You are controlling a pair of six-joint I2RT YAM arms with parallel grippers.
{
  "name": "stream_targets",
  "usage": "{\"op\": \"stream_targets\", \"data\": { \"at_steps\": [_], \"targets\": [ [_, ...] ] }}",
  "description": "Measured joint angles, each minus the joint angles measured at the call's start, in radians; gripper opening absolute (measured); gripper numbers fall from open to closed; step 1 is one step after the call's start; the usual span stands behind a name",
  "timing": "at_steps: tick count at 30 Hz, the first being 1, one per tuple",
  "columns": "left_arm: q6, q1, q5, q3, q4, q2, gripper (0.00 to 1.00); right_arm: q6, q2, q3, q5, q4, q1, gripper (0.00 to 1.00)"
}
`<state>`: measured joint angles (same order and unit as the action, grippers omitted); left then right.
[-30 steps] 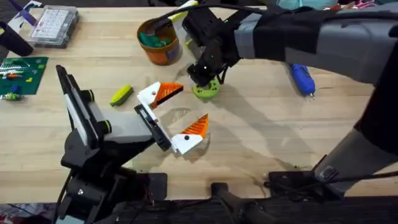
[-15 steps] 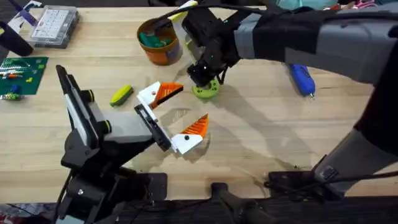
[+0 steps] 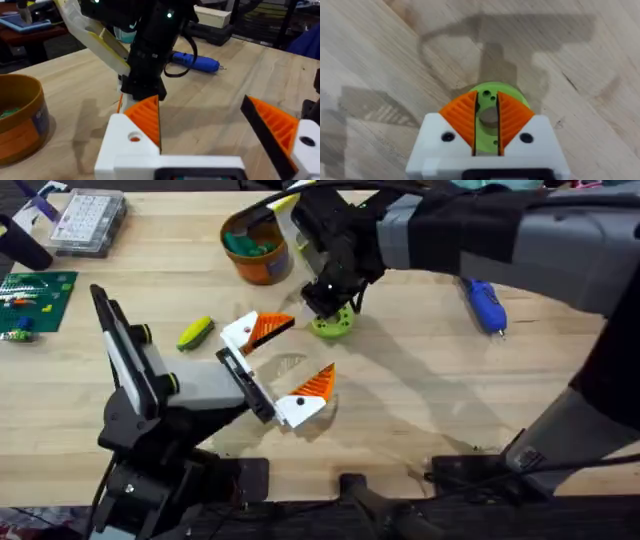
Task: Pick up the gripper from the table and insert it into the empty holder that is missing its gripper. Then pick up a screw, insert it into the mounting hole, and use the screwdriver to tighten it. Finally, clean up the table by picking up the vegetable and placing it into the bucket.
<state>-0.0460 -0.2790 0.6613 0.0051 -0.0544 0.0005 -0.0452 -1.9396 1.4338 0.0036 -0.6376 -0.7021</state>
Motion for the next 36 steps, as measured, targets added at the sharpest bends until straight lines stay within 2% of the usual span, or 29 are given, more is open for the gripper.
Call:
{"op": "stream_targets", "data": {
  "at_steps": [8,18,36],
  "targets": [
    [0.000,0.000,0.000,0.000,0.000,0.000,0.991,0.000,0.001,0.002,0.000,-0.030,-0.004,0.238],
    [0.000,0.000,0.000,0.000,0.000,0.000,0.990,0.000,0.001,0.002,0.000,-0.040,-0.056,0.235],
    [0.000,0.000,0.000,0.000,0.000,0.000,0.992,0.000,0.001,0.002,0.022,-0.063,-0.056,0.238]
  ]
}}
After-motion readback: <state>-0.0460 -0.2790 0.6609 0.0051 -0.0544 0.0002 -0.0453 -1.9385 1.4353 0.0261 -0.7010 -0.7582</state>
